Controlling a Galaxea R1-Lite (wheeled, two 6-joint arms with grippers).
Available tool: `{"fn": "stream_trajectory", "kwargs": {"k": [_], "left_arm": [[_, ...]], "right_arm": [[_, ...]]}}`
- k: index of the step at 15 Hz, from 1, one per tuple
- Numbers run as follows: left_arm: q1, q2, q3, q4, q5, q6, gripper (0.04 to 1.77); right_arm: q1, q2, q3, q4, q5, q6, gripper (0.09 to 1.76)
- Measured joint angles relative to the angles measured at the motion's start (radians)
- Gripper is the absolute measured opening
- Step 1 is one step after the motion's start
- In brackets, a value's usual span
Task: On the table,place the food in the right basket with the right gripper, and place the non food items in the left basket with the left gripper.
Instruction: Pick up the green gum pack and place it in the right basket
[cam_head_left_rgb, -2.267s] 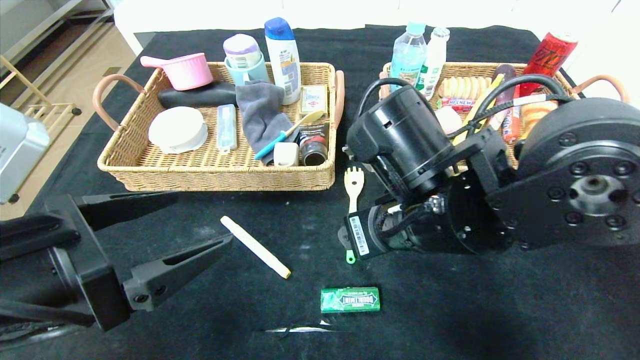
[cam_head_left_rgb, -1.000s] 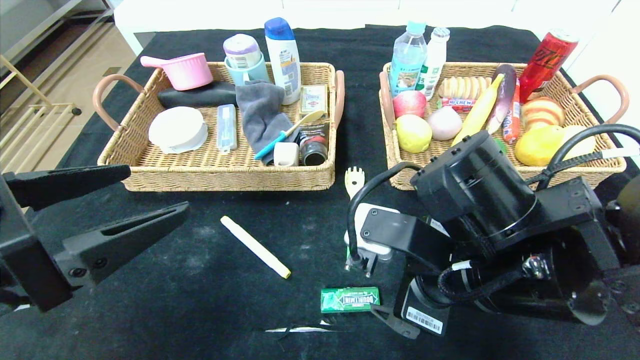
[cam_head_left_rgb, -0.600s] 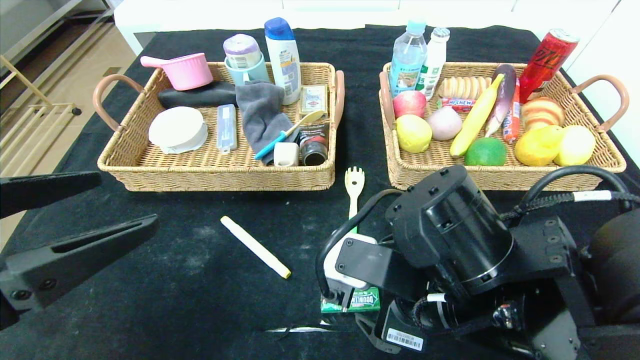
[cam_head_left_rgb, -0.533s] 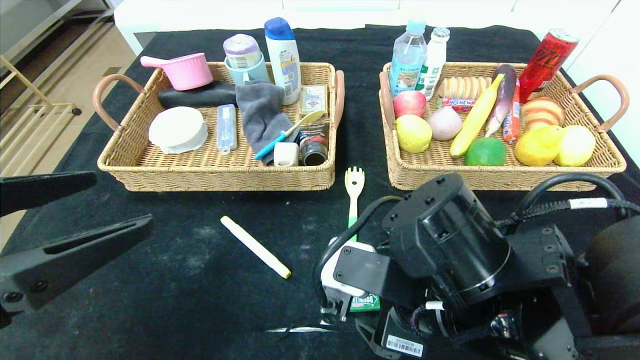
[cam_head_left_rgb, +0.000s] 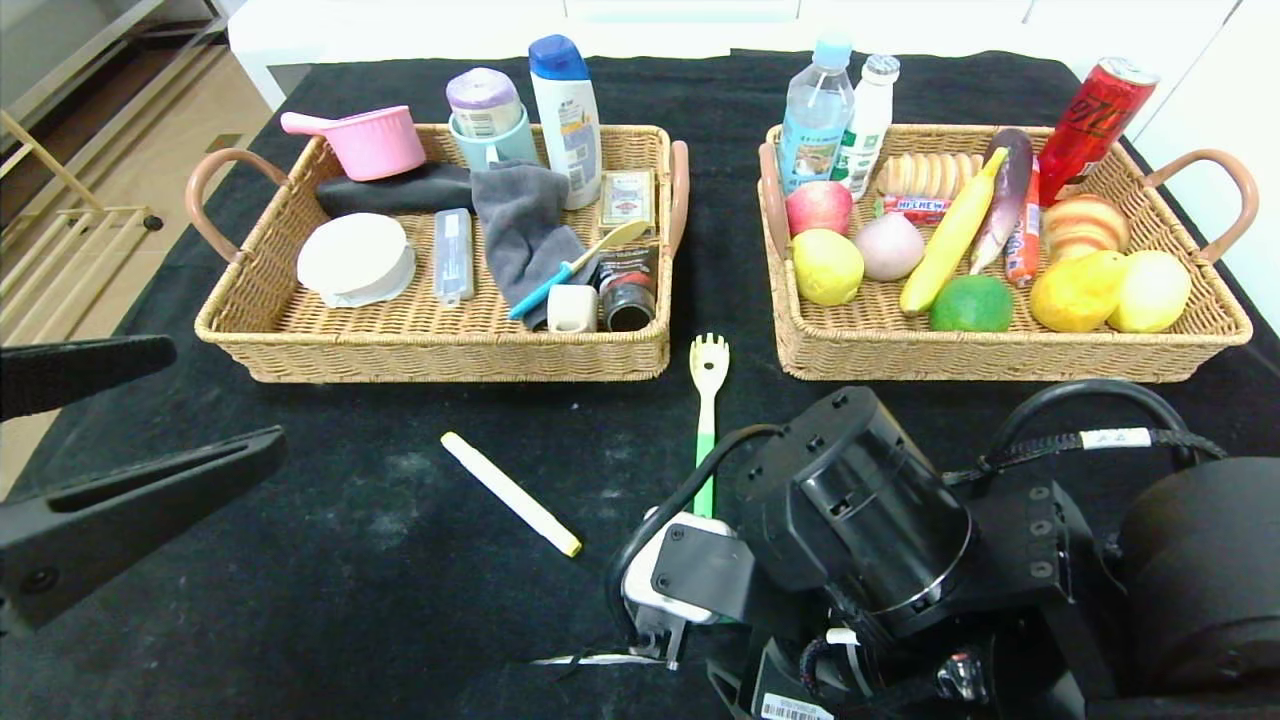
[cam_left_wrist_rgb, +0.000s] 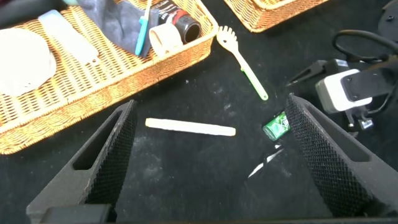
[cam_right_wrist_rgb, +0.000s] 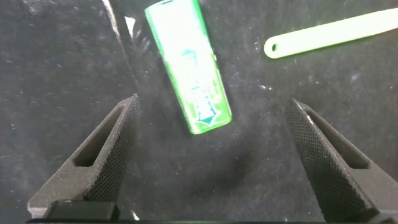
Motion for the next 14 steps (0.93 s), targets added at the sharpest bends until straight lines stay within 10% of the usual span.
{"fn": "stream_trajectory", "kwargs": {"k": [9,14], "left_arm": [[-0.004,0.01,0.008,0.0,-0.001,0.0,1.72],[-0.005,0.011,0.011,0.0,0.0,0.006,1.72]], "right_arm": [[-0.018,0.023,-0.001,0.0,0.008,0.0,1.7],[-0.019,0.024,-0.002,0.004,0.008,0.003,1.0]]}}
